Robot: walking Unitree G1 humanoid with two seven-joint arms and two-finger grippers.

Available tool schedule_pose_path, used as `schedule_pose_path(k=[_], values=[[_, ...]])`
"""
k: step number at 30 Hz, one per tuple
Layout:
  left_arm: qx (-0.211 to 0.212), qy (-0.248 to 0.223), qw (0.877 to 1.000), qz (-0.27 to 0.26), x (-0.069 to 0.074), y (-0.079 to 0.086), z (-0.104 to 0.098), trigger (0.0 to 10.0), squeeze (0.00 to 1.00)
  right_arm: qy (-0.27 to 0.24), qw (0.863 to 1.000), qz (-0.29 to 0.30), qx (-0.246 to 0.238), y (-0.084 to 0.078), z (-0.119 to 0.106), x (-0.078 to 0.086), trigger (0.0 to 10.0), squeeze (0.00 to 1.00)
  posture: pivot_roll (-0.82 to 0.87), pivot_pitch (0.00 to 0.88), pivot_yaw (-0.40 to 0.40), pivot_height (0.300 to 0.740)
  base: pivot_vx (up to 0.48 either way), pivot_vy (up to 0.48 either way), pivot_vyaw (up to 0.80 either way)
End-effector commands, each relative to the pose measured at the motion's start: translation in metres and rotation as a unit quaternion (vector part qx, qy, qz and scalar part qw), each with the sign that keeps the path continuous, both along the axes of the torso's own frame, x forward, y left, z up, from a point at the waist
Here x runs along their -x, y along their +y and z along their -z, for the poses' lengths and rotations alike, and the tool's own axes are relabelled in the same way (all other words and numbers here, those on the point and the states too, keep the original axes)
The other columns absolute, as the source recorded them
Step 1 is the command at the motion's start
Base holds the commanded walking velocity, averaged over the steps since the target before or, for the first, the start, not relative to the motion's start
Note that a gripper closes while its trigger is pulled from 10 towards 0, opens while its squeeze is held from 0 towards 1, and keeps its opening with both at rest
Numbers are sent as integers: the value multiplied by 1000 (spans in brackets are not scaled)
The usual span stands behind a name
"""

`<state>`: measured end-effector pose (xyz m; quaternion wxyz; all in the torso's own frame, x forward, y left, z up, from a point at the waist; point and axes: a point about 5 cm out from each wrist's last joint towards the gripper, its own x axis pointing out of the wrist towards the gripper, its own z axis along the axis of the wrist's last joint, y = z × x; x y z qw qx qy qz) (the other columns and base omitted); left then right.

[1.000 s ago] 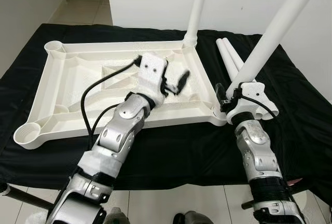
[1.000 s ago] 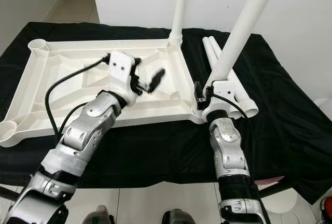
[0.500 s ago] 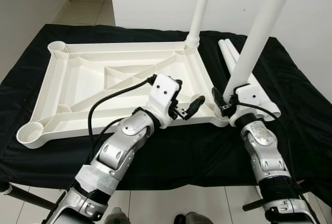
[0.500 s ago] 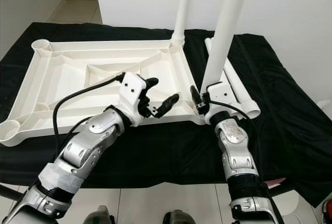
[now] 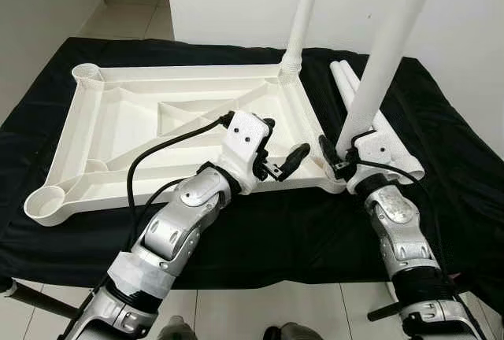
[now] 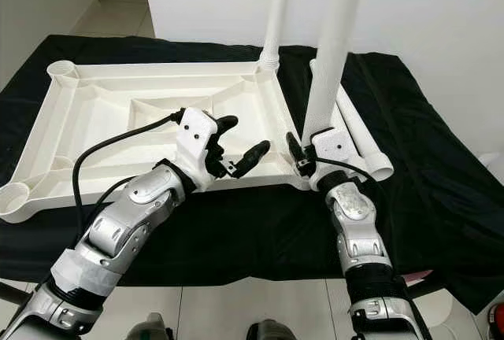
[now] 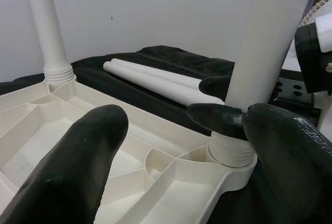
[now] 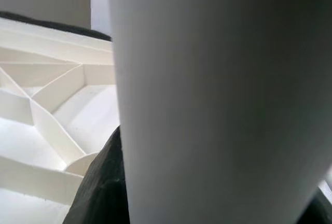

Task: Building children table

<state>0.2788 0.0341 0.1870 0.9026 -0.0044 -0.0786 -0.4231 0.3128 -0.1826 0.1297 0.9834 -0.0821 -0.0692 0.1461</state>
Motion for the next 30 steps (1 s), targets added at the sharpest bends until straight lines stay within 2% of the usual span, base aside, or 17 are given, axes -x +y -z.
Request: schedule_pose_path(k=[1, 30], values=[[-13, -7, 997, 73, 8, -6, -1, 10000, 0, 98, 995, 20, -13, -6, 38, 8, 10000, 0, 52, 21, -27, 740, 0, 0, 0], [-9, -10, 997, 73, 9, -4, -7, 10000, 0, 140, 987, 45, -63, -7, 48, 5, 10000, 0, 59, 30, -28, 740, 0, 0, 0]])
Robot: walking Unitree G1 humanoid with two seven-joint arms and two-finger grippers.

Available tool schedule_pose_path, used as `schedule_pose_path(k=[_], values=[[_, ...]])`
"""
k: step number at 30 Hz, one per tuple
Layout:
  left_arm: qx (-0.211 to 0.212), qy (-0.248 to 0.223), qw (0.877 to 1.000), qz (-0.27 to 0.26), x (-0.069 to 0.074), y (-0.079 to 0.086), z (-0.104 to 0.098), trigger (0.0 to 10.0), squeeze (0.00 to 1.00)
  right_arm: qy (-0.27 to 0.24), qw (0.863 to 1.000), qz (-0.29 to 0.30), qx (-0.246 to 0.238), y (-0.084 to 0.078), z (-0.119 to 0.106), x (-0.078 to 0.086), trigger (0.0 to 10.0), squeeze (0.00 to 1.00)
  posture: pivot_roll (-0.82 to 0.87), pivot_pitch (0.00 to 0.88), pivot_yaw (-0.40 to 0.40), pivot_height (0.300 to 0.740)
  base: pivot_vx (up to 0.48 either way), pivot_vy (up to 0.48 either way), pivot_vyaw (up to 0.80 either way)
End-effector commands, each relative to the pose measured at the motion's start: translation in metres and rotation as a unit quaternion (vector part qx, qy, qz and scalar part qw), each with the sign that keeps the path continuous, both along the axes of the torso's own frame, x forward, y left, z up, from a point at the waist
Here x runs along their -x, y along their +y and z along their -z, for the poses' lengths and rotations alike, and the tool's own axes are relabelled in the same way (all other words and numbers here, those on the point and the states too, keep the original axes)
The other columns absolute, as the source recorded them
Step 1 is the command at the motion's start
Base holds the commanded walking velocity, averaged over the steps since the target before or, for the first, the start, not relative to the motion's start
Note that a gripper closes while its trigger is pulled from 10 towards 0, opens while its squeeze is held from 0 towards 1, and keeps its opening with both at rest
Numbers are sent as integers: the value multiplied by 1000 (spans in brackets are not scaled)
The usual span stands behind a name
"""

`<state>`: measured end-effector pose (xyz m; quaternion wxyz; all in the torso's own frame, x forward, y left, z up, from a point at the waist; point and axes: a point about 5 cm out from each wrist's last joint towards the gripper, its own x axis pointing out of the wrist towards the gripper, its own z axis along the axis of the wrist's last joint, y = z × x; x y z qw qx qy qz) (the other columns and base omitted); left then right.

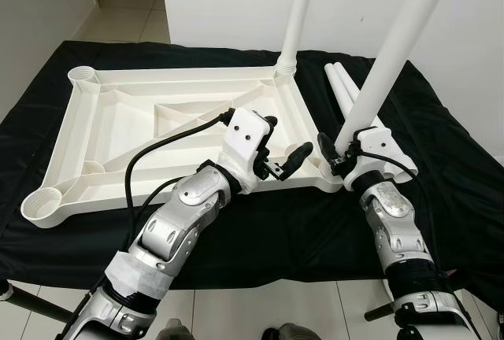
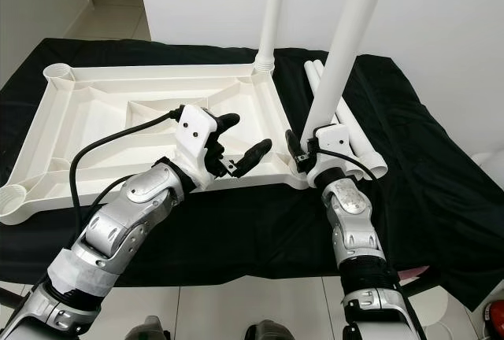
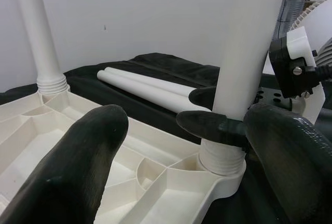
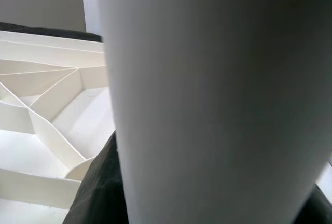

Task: Building children table

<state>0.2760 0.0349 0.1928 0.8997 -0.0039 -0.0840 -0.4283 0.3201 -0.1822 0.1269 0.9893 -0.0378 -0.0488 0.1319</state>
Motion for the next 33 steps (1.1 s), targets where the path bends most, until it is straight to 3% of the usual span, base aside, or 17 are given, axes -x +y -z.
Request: schedule_pose_path(k=[1, 24, 33], values=[[-11, -5, 998, 67, 7, -5, -1, 10000, 0, 116, 993, 27, -22, -8, 45, 12, 10000, 0, 59, 30, -28, 740, 0, 0, 0], [-9, -6, 997, 72, 8, -6, -3, 10000, 0, 143, 984, 74, -79, -20, 52, 11, 10000, 0, 58, 29, -24, 740, 0, 0, 0], [-8, -3, 997, 75, 9, -6, -2, 10000, 0, 137, 986, 71, -70, -18, 52, 13, 10000, 0, 59, 31, -24, 740, 0, 0, 0]])
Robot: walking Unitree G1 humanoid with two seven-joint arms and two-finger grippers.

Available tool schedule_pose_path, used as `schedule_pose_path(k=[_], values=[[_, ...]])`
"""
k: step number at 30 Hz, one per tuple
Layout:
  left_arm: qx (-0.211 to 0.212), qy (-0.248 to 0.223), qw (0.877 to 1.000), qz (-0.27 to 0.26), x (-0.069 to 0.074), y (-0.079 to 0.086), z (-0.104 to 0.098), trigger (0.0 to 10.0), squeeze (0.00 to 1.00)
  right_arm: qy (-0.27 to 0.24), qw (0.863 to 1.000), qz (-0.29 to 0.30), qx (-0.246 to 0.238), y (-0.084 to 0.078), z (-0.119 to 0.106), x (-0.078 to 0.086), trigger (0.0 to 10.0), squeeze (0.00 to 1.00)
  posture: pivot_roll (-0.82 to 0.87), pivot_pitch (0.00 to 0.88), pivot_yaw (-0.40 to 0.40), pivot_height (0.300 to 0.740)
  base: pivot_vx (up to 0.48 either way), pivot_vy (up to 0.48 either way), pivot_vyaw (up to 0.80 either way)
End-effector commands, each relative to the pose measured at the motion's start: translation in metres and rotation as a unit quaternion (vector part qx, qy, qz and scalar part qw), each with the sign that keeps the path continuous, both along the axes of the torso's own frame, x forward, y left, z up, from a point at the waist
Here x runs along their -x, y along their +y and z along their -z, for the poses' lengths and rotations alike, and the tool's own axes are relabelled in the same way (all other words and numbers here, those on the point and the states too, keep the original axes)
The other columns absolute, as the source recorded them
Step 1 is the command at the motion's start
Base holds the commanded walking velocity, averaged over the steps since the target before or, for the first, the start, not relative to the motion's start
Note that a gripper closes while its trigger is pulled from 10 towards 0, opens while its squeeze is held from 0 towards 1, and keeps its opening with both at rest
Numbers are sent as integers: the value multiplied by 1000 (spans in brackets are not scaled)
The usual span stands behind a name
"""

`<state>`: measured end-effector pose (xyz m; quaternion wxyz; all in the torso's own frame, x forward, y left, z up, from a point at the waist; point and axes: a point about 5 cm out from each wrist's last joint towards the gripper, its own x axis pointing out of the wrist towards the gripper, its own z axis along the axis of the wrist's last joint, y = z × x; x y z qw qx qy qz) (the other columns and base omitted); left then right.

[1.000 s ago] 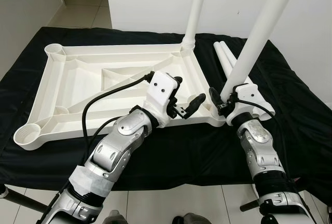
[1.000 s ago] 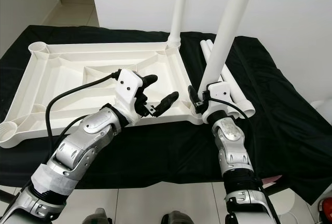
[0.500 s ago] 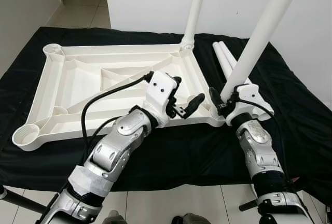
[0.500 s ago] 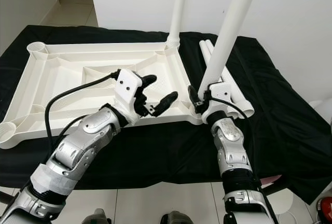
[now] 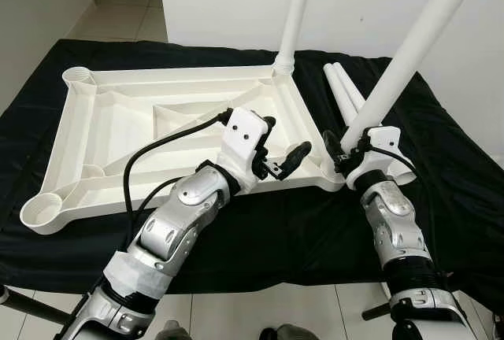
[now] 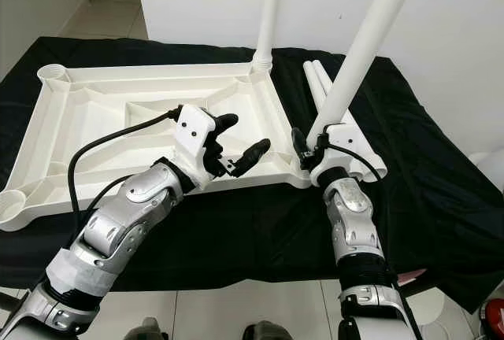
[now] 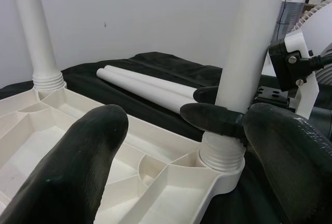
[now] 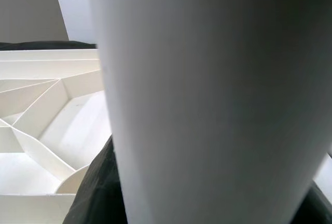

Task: Building children table

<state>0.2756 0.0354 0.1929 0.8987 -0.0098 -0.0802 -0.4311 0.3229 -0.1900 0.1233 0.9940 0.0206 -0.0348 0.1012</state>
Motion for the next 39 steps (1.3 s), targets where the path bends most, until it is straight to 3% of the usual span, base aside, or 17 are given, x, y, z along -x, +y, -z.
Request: schedule_pose_path(k=[1, 6, 10, 12, 13, 14, 18, 25, 26, 27, 34, 39], values=[[-11, -9, 997, 71, 9, -7, -2, 10000, 0, 118, 992, 36, -16, -10, 49, 16, 10000, 0, 59, 31, -24, 740, 0, 0, 0], [-14, -5, 997, 74, 10, -7, 0, 10000, 0, 105, 994, 35, -20, 1, 46, 18, 10000, 0, 58, 34, -26, 740, 0, 0, 0], [-14, -5, 997, 75, 10, -8, 0, 10000, 0, 111, 989, 82, -51, 8, 43, 16, 10000, 0, 57, 33, -25, 740, 0, 0, 0], [-14, -4, 997, 78, 10, -9, 0, 10000, 0, 109, 984, 131, -46, 24, 37, 15, 10000, 0, 53, 30, -26, 740, 0, 0, 0], [-14, -4, 997, 78, 10, -9, 0, 10000, 0, 109, 984, 131, -46, 24, 37, 15, 10000, 0, 53, 30, -26, 740, 0, 0, 0], [-14, -5, 997, 80, 10, -10, 0, 10000, 0, 94, 983, 144, -61, 45, 26, 16, 10000, 0, 54, 30, -29, 740, 0, 0, 0], [-14, -3, 996, 84, 11, -11, 0, 10000, 0, 82, 983, 141, -86, 64, 16, 18, 10000, 0, 55, 27, -38, 740, 0, 0, 0], [-18, 2, 995, 95, 14, -14, 4, 10000, 0, 62, 989, 111, -71, 80, 8, 22, 10000, 0, 54, 26, -42, 740, 0, 0, 0], [-20, 1, 995, 100, 16, -14, 5, 10000, 0, 54, 990, 108, -71, 78, 6, 22, 10000, 447, 52, 23, -45, 740, 0, 0, 0], [-23, 1, 994, 103, 16, -15, 6, 10000, 0, 48, 990, 107, -74, 76, 3, 22, 10000, 1000, 51, 21, -46, 740, 0, 0, 0], [-31, 0, 994, 109, 17, -14, 8, 10000, 0, 10, 994, 89, -57, 65, -7, 23, 10000, 1000, 50, 17, -46, 740, 0, 0, 0], [-37, -1, 993, 112, 17, -13, 8, 10000, 0, -6, 998, 52, -17, 41, -12, 20, 10000, 1000, 48, 8, -44, 740, 0, 0, 0]])
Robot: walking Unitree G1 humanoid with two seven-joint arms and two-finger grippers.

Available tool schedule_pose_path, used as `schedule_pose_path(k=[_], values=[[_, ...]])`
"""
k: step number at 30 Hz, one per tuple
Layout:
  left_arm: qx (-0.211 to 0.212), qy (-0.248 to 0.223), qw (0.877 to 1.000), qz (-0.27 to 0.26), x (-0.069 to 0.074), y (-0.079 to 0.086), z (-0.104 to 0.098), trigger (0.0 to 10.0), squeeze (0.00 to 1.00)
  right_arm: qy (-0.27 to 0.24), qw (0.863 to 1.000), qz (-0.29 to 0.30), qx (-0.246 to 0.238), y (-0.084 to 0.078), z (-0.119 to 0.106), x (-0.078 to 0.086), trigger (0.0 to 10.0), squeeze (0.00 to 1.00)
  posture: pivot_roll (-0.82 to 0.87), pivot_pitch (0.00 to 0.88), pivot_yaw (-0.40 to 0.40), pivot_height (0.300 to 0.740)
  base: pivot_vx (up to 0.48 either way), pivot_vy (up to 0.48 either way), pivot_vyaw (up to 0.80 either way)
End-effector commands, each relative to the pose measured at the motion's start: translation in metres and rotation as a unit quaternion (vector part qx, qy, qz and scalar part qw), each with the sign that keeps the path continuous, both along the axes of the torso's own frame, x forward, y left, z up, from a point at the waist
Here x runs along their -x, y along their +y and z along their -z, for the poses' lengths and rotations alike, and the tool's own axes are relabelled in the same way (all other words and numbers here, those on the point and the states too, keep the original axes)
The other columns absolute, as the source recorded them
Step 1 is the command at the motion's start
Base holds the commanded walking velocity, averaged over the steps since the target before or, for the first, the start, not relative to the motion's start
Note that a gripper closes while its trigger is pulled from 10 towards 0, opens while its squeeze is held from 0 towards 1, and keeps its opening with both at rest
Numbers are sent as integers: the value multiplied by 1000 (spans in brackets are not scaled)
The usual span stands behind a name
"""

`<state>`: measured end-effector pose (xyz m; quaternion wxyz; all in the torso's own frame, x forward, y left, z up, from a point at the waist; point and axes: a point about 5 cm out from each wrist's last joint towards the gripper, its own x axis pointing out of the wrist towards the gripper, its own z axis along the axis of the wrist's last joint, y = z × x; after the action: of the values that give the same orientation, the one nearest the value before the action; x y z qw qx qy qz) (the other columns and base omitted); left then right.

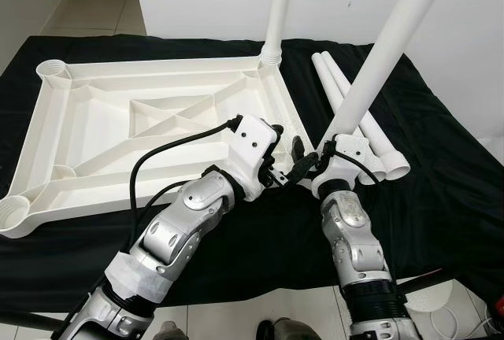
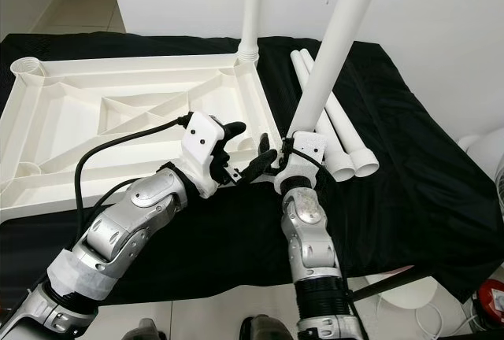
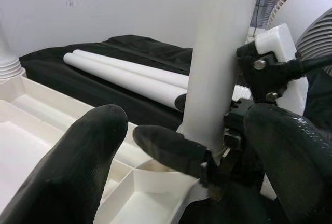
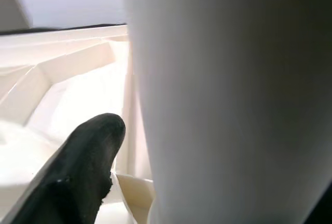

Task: Building children table

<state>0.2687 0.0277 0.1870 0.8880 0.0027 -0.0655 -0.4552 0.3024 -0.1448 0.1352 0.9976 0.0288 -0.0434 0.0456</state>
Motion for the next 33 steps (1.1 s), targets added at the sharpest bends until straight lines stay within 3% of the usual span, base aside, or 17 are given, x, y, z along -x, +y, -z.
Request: schedule_pose_path(k=[1, 2, 3, 5, 9, 15, 24, 25, 30, 31, 33], values=[[-18, -7, 996, 88, 10, -5, 2, 10000, 0, 0, 1000, -6, 0, -7, 0, -1, 10000, 1000, 48, 8, -44, 740, 0, 0, 0], [-20, -7, 996, 89, 10, -5, 3, 10000, 0, 2, 1000, -14, 10, -11, 1, -1, 10000, 737, 48, 2, -40, 740, 0, 0, 0], [-22, -6, 996, 90, 11, -4, 3, 10000, 0, 2, 999, -37, 18, -13, 1, -2, 10000, 0, 47, 2, -38, 740, 0, 0, 0], [-22, -6, 996, 90, 11, -4, 3, 10000, 0, 2, 999, -37, 18, -13, 1, -2, 10000, 0, 47, 2, -38, 740, 0, 0, 0], [-33, 6, 995, 90, 13, -4, 8, 10000, 0, 10, 992, -115, 56, -23, 0, -3, 10000, 0, 44, 21, -44, 740, 0, 0, 0], [-62, 34, 992, 102, 19, -3, 18, 10000, 0, 18, 979, -176, 96, -32, 0, -6, 10000, 0, 58, 45, -64, 740, 0, 0, 0], [-97, 42, 990, 89, 17, 1, 32, 10000, 0, 11, 968, -232, 99, -34, -6, -15, 10000, 0, 54, 42, -60, 740, 0, 0, 0], [-96, 46, 991, 79, 14, 1, 33, 10000, 0, 9, 964, -244, 101, -33, -7, -16, 9020, 0, 52, 37, -54, 740, 0, 0, 0], [-94, 46, 993, 63, 10, 1, 33, 10000, 0, 5, 959, -264, 98, -29, -8, -19, 9059, 0, 50, 25, -49, 740, 0, 0, 0], [-93, 46, 993, 62, 9, 1, 32, 10000, 0, 4, 959, -268, 98, -29, -8, -20, 7686, 0, 55, 25, -51, 740, 0, 0, 0], [-96, 46, 993, 60, 8, 2, 31, 10000, 0, 6, 956, -276, 99, -28, -8, -21, 7412, 0, 58, 29, -53, 740, 0, 0, 0]])
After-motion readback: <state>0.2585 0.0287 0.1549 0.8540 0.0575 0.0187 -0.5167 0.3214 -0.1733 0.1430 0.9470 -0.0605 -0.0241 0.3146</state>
